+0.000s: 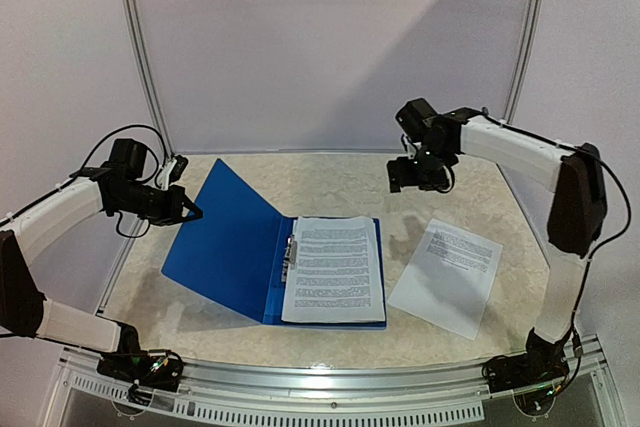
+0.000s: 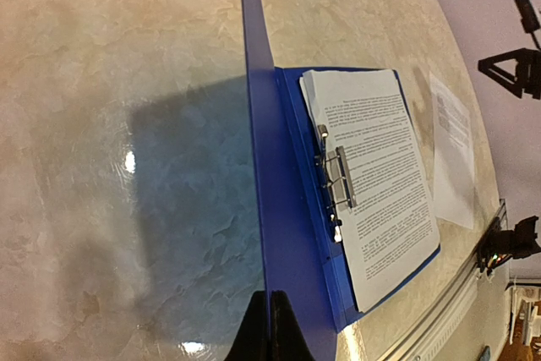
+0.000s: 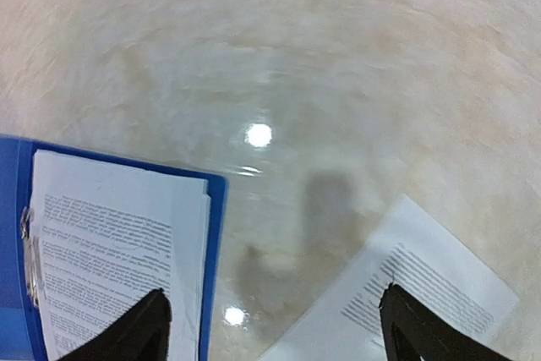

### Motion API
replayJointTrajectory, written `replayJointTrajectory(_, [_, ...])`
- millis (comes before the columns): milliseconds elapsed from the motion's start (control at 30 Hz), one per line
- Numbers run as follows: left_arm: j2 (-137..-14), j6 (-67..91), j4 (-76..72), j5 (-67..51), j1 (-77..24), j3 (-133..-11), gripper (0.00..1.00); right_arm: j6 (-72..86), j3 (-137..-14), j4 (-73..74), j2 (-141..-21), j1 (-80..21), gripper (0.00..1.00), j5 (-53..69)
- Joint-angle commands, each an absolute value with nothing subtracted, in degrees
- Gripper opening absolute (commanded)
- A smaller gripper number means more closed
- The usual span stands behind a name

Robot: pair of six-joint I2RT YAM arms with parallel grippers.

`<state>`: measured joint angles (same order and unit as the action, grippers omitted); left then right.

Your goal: Put the files into the folder

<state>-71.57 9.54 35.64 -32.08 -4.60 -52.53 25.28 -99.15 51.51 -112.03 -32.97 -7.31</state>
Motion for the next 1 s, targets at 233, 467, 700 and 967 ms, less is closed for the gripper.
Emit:
replayJointTrajectory(233, [-70.1,9.4,35.5,-32.5,-4.2,-51.9,0.00,36.2,-69.5,60.5,-97.1,-26.1,0.99,-31.0])
replayJointTrajectory(467, [-69.7,9.3,35.6,-32.8,-4.2,-52.0,0.00,40.2,-54.3,47.8,-90.5,-20.8,0.99,-18.5])
replayJointTrajectory(700, [-69.4,9.4,35.6,-33.2,-4.2,-52.1,0.00,42.1,-46.4,35.6,-92.0,-16.2,0.95,-7.7])
replayJointTrajectory(967, [-69.5,9.5,35.5,-33.3,-4.2,-52.0,0.00,41.6,-46.0,31.6,-94.5,-15.3,0.50,-1.0])
